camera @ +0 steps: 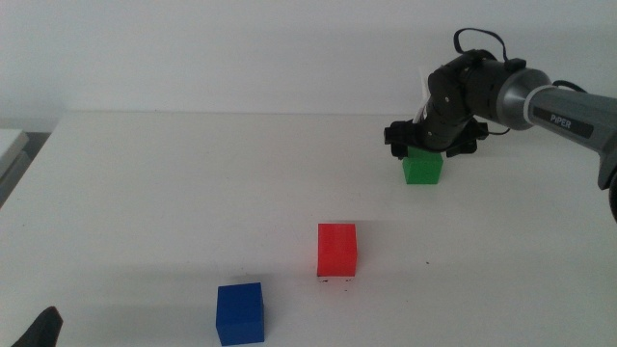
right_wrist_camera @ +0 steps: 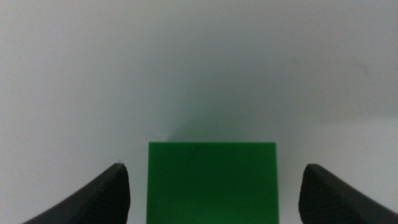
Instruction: Stack red cubes first, then green, then blue cubes in a specific spot.
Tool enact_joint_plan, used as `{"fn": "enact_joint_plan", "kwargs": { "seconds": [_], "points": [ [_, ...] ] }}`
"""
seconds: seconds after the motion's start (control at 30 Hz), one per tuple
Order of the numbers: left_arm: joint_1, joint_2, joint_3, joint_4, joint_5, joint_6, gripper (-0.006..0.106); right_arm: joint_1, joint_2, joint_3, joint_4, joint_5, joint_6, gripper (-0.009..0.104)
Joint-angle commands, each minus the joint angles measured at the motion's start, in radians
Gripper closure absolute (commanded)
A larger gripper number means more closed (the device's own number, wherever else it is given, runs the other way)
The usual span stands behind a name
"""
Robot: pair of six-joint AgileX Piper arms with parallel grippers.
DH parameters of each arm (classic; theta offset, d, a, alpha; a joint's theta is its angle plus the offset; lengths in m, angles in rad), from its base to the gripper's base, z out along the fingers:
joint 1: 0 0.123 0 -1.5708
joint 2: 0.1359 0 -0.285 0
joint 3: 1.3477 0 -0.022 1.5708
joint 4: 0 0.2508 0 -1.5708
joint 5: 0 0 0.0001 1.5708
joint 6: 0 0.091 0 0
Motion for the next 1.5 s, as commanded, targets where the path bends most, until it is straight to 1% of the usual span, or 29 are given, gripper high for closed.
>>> {"fn": "enact_joint_plan", "kwargs": {
  "seconds": [0.0, 0.1, 0.2, 0.33, 0.37, 0.43, 0.57, 0.73, 0.8, 0.93, 1.1, 1.23, 1.47],
  "points": [
    [0.001, -0.004, 0.0, 0.004, -0.014, -0.008, 0.007, -0.01, 0.01, -0.008, -0.008, -0.014, 0.002, 0.018],
    [0.001, -0.004, 0.0, 0.004, -0.014, -0.008, 0.007, -0.01, 0.024, -0.008, -0.01, -0.025, 0.006, 0.026],
    [0.001, -0.004, 0.0, 0.004, -0.014, -0.008, 0.007, -0.01, 0.036, -0.008, -0.01, -0.029, 0.022, 0.04],
    [0.001, -0.004, 0.0, 0.004, -0.014, -0.008, 0.007, -0.01, 0.027, -0.008, -0.017, -0.032, 0.043, 0.07],
    [0.001, -0.004, 0.0, 0.004, -0.014, -0.008, 0.007, -0.002, -0.004, -0.008, -0.017, -0.004, 0.043, 0.084],
    [0.001, -0.004, 0.0, 0.004, -0.014, -0.008, 0.007, 0.023, -0.064, -0.008, -0.034, 0.045, 0.068, 0.091],
    [0.001, -0.004, 0.0, 0.004, -0.014, -0.008, 0.007, 0.111, -0.218, 0.067, -0.085, 0.122, 0.167, 0.092],
    [0.001, -0.004, 0.0, 0.004, -0.014, -0.008, 0.007, 0.277, -0.384, 0.28, -0.16, 0.091, 0.409, 0.092],
    [0.001, -0.004, 0.0, 0.004, -0.014, -0.008, 0.007, 0.343, -0.409, 0.31, -0.183, 0.106, 0.463, 0.092],
    [0.001, -0.004, 0.0, 0.004, -0.014, -0.008, 0.007, 0.454, -0.41, 0.31, -0.25, 0.154, 0.57, 0.092],
    [0.001, -0.004, 0.0, 0.004, -0.014, -0.008, 0.007, 0.51, -0.387, 0.31, -0.267, 0.154, 0.657, 0.092],
    [0.001, -0.004, 0.0, 0.004, -0.014, -0.008, 0.007, 0.535, -0.36, 0.31, -0.265, 0.156, 0.666, 0.092],
    [0.001, -0.004, 0.0, 0.004, -0.014, -0.008, 0.007, 0.535, -0.338, 0.304, -0.267, 0.162, 0.667, 0.092]
  ]
}}
